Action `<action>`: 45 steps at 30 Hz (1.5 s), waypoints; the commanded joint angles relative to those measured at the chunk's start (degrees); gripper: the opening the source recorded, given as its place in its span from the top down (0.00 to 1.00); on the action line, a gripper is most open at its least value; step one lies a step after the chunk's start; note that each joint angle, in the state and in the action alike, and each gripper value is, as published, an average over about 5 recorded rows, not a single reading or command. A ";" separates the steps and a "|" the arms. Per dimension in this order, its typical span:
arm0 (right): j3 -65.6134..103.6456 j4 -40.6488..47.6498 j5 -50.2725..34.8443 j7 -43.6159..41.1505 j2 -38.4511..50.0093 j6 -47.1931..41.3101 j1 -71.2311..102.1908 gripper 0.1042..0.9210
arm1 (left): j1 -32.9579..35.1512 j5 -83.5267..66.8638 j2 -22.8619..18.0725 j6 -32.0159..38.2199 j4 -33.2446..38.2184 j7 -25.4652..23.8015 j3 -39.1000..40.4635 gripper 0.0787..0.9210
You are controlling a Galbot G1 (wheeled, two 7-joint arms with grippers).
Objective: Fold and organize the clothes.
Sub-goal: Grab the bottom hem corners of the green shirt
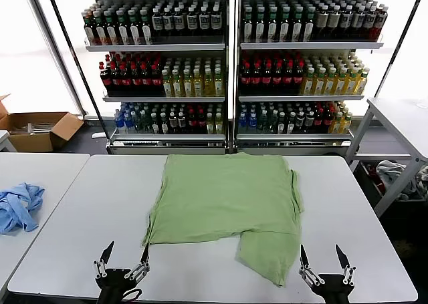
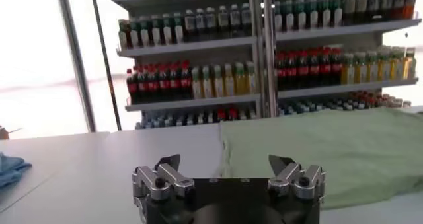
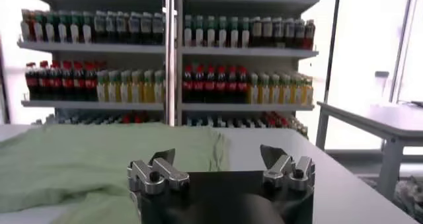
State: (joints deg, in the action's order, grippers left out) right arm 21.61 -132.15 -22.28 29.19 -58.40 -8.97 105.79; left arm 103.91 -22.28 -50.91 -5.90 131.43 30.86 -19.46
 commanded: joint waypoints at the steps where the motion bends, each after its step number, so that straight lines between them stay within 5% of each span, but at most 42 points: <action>1: -3.65 -2.59 -6.64 1.24 0.07 -15.88 -5.02 0.12 | -5.16 -9.32 0.41 -16.55 1.90 -4.46 -0.86 0.12; 14: -7.23 -0.52 -6.40 2.61 -1.62 -20.13 -8.69 0.12 | -15.11 -17.40 -3.00 -21.96 -5.23 -10.26 -0.06 0.12; 36: -10.29 3.07 -4.96 3.02 -3.37 -19.93 -12.27 0.13 | -21.73 -19.69 -4.68 -18.85 -15.26 -12.01 0.24 0.13; 45: -10.73 5.09 -4.73 1.94 -3.76 -19.25 -11.89 0.42 | -21.47 -19.16 -5.15 -18.39 -15.95 -12.58 0.86 0.28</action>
State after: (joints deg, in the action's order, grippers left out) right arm 11.33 -127.81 -26.76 31.41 -62.17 -27.80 94.32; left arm 83.46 -41.08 -55.84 -24.21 117.11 18.85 -18.93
